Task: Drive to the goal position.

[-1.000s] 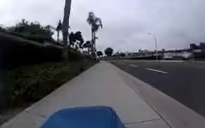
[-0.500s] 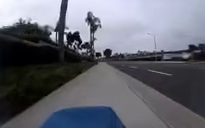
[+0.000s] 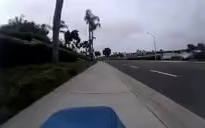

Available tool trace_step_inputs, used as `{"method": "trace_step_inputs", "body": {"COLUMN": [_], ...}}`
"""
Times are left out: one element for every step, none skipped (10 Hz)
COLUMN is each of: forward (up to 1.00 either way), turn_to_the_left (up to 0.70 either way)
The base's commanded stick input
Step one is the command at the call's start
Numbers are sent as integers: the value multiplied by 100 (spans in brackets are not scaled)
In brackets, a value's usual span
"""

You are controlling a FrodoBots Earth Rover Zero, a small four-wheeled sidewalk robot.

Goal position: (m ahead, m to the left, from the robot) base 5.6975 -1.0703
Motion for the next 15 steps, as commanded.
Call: {"method": "trace_step_inputs", "body": {"forward": [100,100,100,100,100,100,100,100,100,100,100,100,100,100,100], "turn_to_the_left": [0,0,0,0,0,0,0,0,0,0,0,0,0,0,0]}}
